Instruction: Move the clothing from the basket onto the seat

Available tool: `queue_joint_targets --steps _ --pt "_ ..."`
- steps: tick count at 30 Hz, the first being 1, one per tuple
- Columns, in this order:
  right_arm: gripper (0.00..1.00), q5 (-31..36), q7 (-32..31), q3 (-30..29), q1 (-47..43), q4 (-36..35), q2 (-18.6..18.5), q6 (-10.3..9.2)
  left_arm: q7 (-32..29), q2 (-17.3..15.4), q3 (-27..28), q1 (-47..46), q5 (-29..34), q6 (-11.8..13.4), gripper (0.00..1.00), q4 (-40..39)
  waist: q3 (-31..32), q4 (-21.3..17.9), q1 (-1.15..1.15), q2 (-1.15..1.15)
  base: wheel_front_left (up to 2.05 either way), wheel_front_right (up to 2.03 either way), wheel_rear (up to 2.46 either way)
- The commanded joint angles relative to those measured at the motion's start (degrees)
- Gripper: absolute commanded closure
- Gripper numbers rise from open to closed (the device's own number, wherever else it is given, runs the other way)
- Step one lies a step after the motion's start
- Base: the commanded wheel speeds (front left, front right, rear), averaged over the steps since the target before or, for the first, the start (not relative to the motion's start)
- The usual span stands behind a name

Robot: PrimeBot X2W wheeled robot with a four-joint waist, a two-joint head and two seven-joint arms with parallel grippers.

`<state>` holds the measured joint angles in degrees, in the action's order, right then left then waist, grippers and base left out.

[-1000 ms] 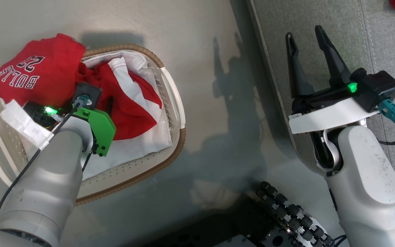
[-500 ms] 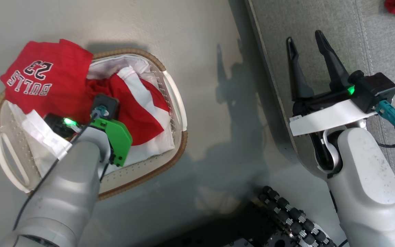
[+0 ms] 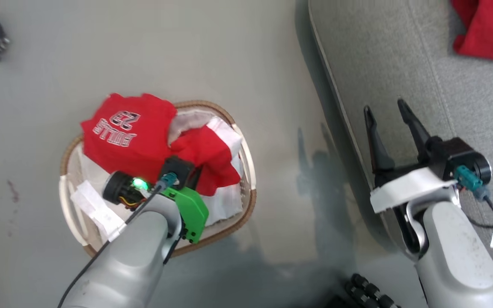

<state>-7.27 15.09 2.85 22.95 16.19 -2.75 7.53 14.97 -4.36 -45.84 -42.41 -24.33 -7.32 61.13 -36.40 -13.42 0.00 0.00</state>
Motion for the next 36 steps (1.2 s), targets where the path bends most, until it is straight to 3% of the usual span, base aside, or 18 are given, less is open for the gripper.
queue_joint_targets --steps 1,10,17,36 --pt "0.0 0.9 0.1 -0.5 -2.2 0.7 -0.3 -0.08 0.3 0.1 -0.4 1.4 -0.3 -0.3 1.0 -1.8 10.9 5.8 0.0 0.0 0.0 0.0 0.0" --pt "0.0 3.5 0.1 -2.4 -10.4 3.2 -0.3 -0.08 0.3 -3.3 -5.8 5.8 -2.6 -0.2 1.0 -14.2 26.4 9.2 0.0 0.0 0.0 0.0 0.0" --pt "0.0 3.8 0.1 -2.6 -15.1 4.2 -0.3 -0.08 0.3 -6.1 -10.2 2.5 -3.7 -0.2 1.0 -20.7 34.2 11.2 0.0 0.0 0.0 0.0 0.0" --pt "0.0 3.4 0.1 4.6 -12.0 3.9 -0.2 -0.08 0.3 -10.3 -16.0 -15.9 -6.8 -0.2 1.0 -28.3 38.1 12.5 0.0 0.0 0.0 0.0 0.0"
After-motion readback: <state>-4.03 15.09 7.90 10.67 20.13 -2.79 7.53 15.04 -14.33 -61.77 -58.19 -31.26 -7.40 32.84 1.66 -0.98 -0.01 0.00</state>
